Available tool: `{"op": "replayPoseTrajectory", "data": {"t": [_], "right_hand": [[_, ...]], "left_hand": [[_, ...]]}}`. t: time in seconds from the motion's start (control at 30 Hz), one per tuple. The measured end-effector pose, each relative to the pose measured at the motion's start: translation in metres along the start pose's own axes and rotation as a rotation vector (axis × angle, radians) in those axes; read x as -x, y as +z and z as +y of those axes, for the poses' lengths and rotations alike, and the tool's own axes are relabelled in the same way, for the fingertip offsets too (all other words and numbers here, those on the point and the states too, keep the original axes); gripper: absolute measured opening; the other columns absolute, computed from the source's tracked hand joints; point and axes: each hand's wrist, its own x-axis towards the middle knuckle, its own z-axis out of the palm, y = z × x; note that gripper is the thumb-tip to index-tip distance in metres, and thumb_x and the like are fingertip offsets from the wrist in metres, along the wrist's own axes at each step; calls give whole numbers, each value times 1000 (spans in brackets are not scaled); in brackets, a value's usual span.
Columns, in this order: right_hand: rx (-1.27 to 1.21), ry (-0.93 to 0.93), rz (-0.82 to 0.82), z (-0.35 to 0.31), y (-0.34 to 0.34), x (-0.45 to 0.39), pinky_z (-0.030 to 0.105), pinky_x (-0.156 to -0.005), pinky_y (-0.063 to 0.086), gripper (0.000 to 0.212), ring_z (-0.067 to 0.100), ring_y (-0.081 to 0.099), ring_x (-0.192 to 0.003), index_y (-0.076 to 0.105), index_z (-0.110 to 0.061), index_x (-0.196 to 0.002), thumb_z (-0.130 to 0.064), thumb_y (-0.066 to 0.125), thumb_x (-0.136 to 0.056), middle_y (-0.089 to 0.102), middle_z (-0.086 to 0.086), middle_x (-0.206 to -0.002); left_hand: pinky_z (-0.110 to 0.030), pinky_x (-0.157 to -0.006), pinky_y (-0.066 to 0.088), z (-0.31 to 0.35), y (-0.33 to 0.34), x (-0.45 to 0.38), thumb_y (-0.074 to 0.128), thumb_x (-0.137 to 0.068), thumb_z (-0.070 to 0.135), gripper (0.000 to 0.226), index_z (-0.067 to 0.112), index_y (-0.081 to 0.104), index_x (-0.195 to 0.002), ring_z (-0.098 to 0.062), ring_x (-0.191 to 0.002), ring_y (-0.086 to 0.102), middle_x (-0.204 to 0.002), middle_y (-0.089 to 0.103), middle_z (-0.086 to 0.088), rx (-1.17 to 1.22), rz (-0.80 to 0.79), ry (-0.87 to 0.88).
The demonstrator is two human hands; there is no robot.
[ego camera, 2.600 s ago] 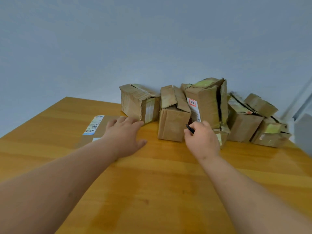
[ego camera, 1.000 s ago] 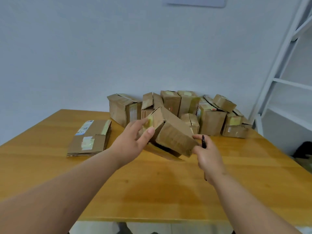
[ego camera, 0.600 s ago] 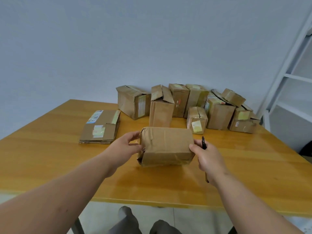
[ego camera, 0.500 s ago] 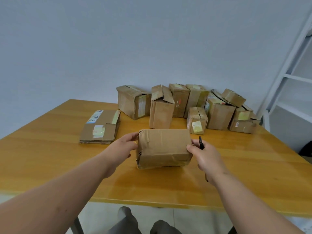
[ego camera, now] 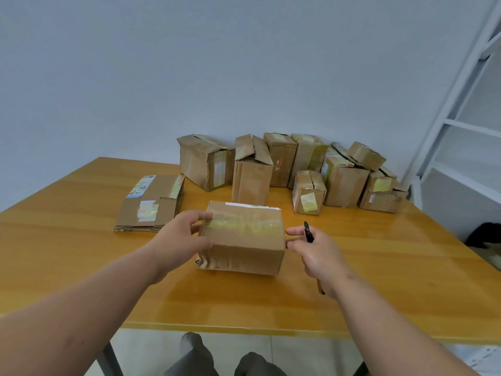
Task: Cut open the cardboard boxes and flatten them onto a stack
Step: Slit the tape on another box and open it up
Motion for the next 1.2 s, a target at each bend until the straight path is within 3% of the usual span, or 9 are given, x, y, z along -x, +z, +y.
{"op": "replayPoseTrajectory", "data": {"t": [0.07, 0.17, 0.33, 0.43, 0.53, 0.67, 0.83, 1.03, 1.2], "right_hand": [[28, 5, -32, 0, 1, 1, 20, -54, 28, 22, 3, 38, -61, 65, -31, -109, -21, 64, -89, 55, -10, -82], [60, -6, -68, 0, 5, 3, 19, -54, 27, 21, 2, 38, -60, 63, -32, -108, -23, 66, -89, 61, -4, -96], [113, -13, -73, -7, 8, 3, 19, -56, 32, 17, 2, 52, -68, 65, -28, -106, -25, 66, -90, 70, -2, -97], [140, -3, -92, -10, 8, 1, 18, -60, 35, 18, 0, 58, -74, 66, -27, -109, -26, 65, -91, 72, -4, -92], [166, 22, -140, -9, 7, -2, 16, -61, 36, 18, 3, 60, -76, 65, -26, -110, -24, 62, -93, 67, -3, -88], [252, 86, -169, -2, 4, -13, 26, -66, 44, 25, 18, 57, -88, 57, -23, -115, -25, 59, -90, 59, -1, -97], [199, 160, -216, 8, -4, -28, 29, -54, 34, 24, 16, 45, -63, 44, -21, -116, -18, 45, -92, 59, 7, -86], [207, 4, -209, 18, -4, -31, 31, -65, 43, 8, 16, 52, -75, 53, -22, -106, -19, 50, -99, 64, 7, -98], [228, -120, -157, 19, -2, -30, 27, -59, 39, 6, 15, 51, -75, 59, -20, -103, -19, 56, -97, 62, 6, -97]], "left_hand": [[-27, -85, 49, -4, -1, 0, 68, -88, 13, 52, 26, 50, -135, -13, -120, 49, -136, 45, 5, -78, -3, 3], [-23, -77, 52, -7, -3, 0, 72, -85, 38, 49, 28, 51, -128, -9, -105, 51, -130, 39, 9, -260, -1, 24], [-31, -92, 46, 9, -3, -7, 59, -73, 76, 63, 26, 50, -111, -14, -115, 42, -137, 27, 5, -788, 33, 107], [-45, -113, 31, 24, 8, -19, 46, -70, 87, 88, 26, 42, -133, -22, -144, 20, -158, 10, 5, -976, -85, 176], [-47, -121, 4, 36, 24, -35, 34, -69, 91, 108, 30, 11, -155, -20, -151, -10, -164, -13, 6, -1097, -250, 217], [-51, -121, -5, 39, 39, -53, 21, -58, 97, 115, 41, -7, -153, -18, -149, -18, -163, -16, 9, -1138, -420, 171], [-49, -121, -6, 26, 41, -59, 8, -50, 102, 119, 44, -14, -151, -15, -150, -10, -163, -11, 13, -1152, -441, 164], [-46, -121, -3, 24, 44, -58, 5, -48, 101, 119, 45, -14, -152, -14, -150, -3, -162, -6, 15, -1153, -394, 195], [-46, -121, -2, 22, 46, -58, 5, -48, 101, 119, 45, -13, -152, -15, -149, -1, -162, -4, 15, -1149, -368, 218]]}}
